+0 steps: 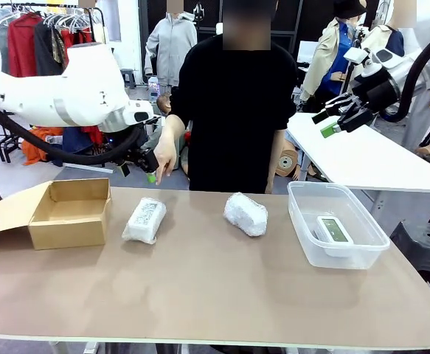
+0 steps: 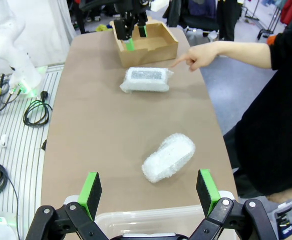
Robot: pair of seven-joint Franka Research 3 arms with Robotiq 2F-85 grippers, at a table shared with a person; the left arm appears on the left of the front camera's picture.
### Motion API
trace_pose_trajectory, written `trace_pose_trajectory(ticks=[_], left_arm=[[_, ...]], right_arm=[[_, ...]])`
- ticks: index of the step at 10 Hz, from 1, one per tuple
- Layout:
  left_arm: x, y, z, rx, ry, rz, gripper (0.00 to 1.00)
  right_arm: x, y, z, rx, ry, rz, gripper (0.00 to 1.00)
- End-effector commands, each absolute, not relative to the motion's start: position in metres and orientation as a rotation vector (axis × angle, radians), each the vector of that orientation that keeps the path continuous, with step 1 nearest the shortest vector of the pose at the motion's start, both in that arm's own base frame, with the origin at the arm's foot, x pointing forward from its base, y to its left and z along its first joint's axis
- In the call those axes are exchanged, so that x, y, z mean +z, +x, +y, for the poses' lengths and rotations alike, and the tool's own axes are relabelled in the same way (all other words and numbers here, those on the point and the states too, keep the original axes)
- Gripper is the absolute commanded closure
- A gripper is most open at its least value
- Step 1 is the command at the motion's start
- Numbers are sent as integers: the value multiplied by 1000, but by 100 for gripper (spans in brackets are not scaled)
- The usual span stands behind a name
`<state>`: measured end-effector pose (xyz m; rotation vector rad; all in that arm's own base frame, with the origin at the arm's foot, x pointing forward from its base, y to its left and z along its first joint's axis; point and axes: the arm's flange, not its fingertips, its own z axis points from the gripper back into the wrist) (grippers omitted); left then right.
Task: Separate and place wrapped and unwrapped clocks.
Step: Pick up the Digital clock indicated by the person.
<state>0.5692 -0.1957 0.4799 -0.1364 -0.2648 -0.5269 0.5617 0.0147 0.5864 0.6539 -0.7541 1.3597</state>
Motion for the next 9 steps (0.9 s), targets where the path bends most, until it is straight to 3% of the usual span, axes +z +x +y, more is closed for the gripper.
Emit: trace_pose_trajectory(ticks=[1,4,9], left_arm=[[471,587,-212,-378,-68,-248,0],[445,598,-233,-212,14,-254,0],[421,604,-242,-159,70,-305,0]], right_arm=[[587,561,14,1365,648,-751,0],[587,561,14,1365,648,-751,0],[587,561,14,1365,648,-751,0]])
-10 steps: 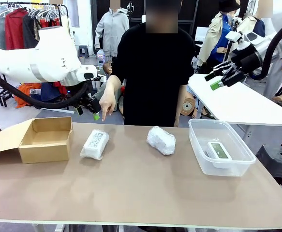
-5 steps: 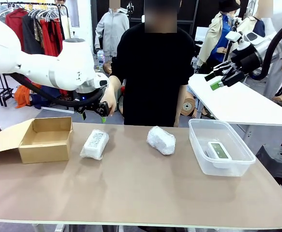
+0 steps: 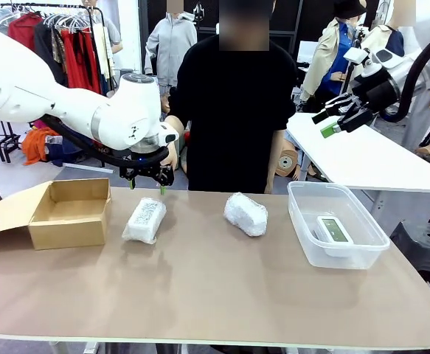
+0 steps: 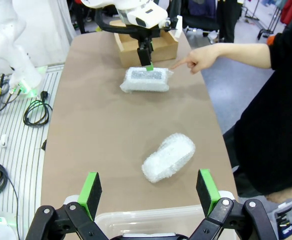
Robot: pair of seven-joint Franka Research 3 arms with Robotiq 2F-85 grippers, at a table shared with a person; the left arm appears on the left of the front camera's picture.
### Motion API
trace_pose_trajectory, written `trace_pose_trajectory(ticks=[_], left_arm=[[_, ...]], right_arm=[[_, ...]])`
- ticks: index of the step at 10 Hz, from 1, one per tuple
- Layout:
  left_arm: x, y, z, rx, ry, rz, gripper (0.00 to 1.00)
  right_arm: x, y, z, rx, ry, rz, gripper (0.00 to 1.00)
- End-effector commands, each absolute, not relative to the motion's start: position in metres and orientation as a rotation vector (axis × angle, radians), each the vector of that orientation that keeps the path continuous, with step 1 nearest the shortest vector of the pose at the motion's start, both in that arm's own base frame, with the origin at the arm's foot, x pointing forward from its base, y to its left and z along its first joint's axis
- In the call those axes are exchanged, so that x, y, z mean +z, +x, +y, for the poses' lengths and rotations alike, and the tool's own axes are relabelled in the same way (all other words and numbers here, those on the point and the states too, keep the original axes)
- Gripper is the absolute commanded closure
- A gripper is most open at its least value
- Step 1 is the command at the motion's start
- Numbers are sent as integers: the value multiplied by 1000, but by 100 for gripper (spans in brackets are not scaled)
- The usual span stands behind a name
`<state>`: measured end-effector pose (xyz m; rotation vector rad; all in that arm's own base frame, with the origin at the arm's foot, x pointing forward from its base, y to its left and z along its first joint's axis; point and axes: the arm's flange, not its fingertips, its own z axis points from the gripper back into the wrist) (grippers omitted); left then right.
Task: Separate and place wrapped and unwrapped clocks.
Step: Pick up the Digital clock indicated by the person.
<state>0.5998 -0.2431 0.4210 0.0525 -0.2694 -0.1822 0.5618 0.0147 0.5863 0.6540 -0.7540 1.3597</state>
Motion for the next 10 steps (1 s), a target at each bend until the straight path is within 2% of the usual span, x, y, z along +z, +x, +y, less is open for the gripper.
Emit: trace_pose_trajectory(ticks=[1,6,8,10], left_arm=[[422,598,-243,-186,49,-264,0],[420,599,-245,-184,51,-267,0],[405,607,-240,-143,109,-276,0],[395,608,-238,-141,85,-241,0]], right_arm=[[587,561,14,1365,648,-751,0],[587,561,14,1365,648,-751,0],[587,561,14,1365,648,-751,0],[587,561,14,1365,648,-751,0]])
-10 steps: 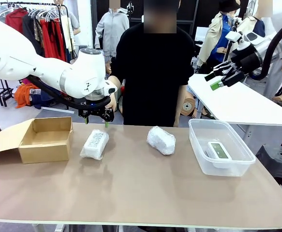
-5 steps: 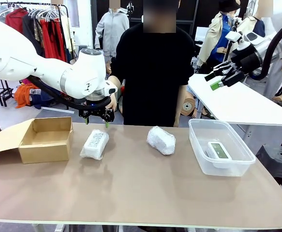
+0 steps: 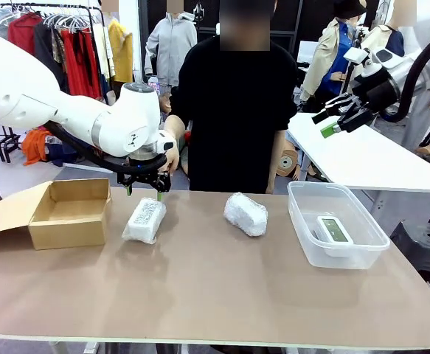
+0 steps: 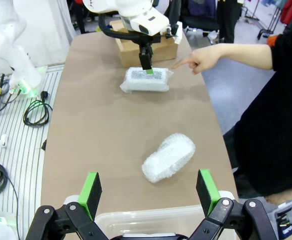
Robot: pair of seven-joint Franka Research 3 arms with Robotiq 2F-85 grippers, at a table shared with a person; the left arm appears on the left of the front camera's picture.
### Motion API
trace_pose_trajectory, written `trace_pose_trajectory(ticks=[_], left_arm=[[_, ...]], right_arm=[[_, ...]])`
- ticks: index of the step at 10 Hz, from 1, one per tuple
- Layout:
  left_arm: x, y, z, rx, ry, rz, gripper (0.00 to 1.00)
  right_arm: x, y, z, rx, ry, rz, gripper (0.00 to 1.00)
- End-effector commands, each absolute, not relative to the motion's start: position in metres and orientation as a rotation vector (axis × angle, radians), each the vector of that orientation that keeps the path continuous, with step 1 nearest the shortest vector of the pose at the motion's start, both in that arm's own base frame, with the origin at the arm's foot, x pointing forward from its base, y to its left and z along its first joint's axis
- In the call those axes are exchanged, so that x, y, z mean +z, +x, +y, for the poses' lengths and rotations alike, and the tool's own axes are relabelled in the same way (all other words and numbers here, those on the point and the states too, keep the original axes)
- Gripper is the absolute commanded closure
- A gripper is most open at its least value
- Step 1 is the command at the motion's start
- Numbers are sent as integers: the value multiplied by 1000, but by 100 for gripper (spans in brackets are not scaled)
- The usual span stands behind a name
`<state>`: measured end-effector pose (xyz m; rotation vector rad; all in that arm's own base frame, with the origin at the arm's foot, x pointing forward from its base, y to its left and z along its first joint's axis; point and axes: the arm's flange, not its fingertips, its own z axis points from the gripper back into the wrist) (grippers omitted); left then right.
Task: Separate and place wrapped and unwrapped clocks.
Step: Pick up the Digital clock indicated by the person.
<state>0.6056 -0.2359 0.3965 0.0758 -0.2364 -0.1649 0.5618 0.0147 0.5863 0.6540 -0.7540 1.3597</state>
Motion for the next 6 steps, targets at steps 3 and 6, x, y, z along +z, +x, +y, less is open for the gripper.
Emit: trace_pose_trajectory(ticks=[3,6], left_arm=[[379,614,-241,-153,82,-212,0],[366,617,-247,-132,71,-199,0]], right_arm=[[587,561,14,1365,648,-751,0],[587,561,14,1365,648,-751,0]])
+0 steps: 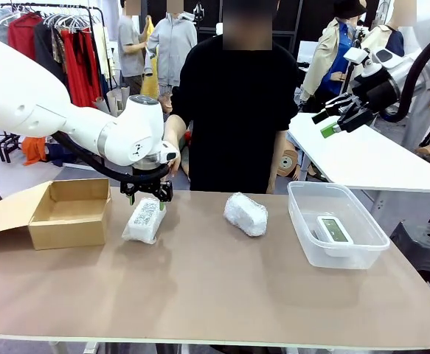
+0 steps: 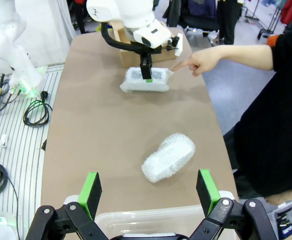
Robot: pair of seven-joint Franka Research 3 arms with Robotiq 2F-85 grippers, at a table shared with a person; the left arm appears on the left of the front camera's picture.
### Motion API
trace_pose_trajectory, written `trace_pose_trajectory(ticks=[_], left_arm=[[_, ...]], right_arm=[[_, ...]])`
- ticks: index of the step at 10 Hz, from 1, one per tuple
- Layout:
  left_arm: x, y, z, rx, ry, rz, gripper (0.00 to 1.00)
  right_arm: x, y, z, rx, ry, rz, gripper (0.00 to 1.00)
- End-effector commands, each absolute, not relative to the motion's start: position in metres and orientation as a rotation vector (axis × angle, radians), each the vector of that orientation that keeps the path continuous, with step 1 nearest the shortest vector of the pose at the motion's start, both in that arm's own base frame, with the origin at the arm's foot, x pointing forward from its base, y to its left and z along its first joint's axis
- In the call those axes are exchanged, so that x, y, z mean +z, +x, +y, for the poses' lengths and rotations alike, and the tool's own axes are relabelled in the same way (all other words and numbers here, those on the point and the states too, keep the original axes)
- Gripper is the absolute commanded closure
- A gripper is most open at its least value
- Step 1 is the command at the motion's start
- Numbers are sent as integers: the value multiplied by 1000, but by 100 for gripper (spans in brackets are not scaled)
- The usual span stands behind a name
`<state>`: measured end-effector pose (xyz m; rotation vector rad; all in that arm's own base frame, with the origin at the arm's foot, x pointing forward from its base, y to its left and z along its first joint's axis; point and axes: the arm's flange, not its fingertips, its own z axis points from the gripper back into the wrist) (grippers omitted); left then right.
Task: Separate and place wrapped and unwrapped clocks.
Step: Pick up the Digital clock indicated by the person.
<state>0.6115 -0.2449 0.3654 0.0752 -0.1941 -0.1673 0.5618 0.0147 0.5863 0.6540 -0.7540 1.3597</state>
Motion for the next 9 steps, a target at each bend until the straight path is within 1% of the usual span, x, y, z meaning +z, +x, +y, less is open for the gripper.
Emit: trace_pose_trajectory(ticks=[1,9], left_arm=[[361,618,-248,-138,75,-185,0],[339,621,-249,-98,75,-141,0]], right_arm=[[587,561,14,1365,648,-751,0],[587,561,14,1365,648,-751,0]])
